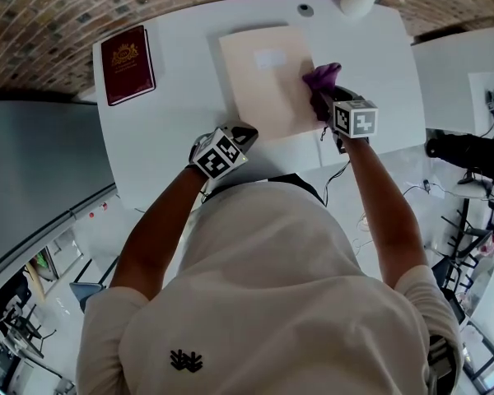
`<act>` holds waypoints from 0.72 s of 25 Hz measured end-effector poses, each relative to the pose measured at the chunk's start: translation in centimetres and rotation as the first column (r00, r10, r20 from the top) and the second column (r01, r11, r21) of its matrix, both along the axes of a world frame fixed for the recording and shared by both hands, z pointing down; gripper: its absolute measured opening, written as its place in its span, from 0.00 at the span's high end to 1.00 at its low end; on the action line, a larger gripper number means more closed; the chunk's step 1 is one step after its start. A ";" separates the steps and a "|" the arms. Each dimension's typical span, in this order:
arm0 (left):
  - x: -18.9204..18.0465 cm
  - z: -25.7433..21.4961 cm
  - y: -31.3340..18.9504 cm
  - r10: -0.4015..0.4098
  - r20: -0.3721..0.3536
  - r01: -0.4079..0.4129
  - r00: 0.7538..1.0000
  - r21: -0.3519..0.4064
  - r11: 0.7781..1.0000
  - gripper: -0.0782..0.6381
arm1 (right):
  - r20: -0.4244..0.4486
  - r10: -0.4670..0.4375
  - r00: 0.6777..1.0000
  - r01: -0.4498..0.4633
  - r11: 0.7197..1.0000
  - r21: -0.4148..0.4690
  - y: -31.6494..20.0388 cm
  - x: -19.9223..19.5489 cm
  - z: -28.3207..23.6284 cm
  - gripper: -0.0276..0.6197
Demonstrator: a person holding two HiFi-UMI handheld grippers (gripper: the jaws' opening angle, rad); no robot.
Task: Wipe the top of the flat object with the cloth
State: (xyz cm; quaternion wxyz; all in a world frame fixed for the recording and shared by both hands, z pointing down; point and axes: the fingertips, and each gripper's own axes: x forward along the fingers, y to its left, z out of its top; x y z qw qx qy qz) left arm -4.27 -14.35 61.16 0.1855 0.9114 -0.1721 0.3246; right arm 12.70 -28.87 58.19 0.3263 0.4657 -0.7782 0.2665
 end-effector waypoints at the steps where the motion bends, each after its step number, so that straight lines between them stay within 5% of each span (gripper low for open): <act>1: 0.0 0.0 0.0 0.003 0.001 -0.003 1.000 -0.003 1.000 0.86 | 0.014 -0.010 1.000 0.010 1.000 0.007 0.0 -0.8 -0.6 0.78; 12: 0.0 0.0 0.1 0.011 0.008 -0.011 1.000 -0.019 1.000 0.86 | 0.212 -0.283 0.935 0.284 0.958 0.028 1.6 -18.8 -3.2 0.78; 18: -0.1 -0.1 0.0 0.010 0.013 -0.010 1.000 -0.010 1.000 0.86 | 0.193 -0.339 0.921 0.349 0.937 -0.022 2.3 -22.3 -1.0 0.78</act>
